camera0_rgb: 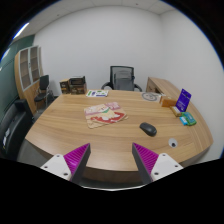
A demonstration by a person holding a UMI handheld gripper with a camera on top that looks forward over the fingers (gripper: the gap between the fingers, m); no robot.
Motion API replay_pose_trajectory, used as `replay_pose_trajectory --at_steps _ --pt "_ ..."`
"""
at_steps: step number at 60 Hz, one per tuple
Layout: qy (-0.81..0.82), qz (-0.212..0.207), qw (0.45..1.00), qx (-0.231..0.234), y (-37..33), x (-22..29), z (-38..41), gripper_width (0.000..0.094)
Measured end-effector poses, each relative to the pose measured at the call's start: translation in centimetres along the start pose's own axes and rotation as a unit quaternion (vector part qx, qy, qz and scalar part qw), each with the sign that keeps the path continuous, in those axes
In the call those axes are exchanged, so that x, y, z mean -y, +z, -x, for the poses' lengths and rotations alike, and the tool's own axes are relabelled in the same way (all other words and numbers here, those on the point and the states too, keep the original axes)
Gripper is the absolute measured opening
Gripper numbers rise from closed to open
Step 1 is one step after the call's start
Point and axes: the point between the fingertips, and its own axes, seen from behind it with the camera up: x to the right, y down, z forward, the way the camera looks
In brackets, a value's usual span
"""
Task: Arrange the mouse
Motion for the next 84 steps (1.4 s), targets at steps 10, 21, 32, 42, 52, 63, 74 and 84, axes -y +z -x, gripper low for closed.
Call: replay_pose_trajectory --at_steps 10,21,32,42,52,63,74,84 --pt "0.009 0.007 1.000 -0.002 0.4 -0.5 -0.3 0.0867" --pt "0.012 0.010 1.000 -0.016 0.9 -0.8 -2.5 0.0868" --pt "0.016 0.007 0.999 -0.041 1.4 -0.9 -6.5 0.0868" --pt "0.024 0.004 0.998 -0.064 1.3 -1.2 -11.0 0.0865" --pt "0.027 0.002 0.996 -0.082 1.1 -1.6 -14.8 0.0864" --pt "0.012 0.005 0.996 -0.083 1.9 -2.3 -17.5 0.0867" --pt "-0.002 0.000 0.997 -0.075 3.5 -2.1 -19.2 0.0865" --pt "-0.011 -0.001 0.998 -0.062 6.2 -2.2 -20.4 0.0865"
